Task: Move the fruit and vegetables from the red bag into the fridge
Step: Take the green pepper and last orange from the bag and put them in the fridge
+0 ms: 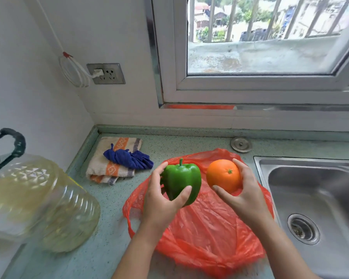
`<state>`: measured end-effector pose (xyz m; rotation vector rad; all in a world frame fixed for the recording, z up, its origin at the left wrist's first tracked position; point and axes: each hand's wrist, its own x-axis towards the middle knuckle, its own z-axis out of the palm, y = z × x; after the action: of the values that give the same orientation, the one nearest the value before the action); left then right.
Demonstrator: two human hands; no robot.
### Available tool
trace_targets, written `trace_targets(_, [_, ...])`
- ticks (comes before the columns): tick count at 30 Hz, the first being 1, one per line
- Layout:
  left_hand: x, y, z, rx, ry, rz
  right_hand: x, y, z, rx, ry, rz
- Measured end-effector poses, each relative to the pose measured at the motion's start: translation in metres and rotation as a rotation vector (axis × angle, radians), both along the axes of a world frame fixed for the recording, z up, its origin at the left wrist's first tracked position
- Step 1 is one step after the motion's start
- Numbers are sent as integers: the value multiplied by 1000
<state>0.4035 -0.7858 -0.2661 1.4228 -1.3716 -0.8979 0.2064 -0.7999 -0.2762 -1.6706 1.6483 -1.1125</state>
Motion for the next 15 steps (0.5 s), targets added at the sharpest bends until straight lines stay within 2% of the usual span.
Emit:
trace_targets(9, [3,35,21,-79,82,-362,14,101,43,-66,-34,-321])
trace_targets(15, [-7,70,11,-95,134,-548,24,177,47,-10,-7,-557])
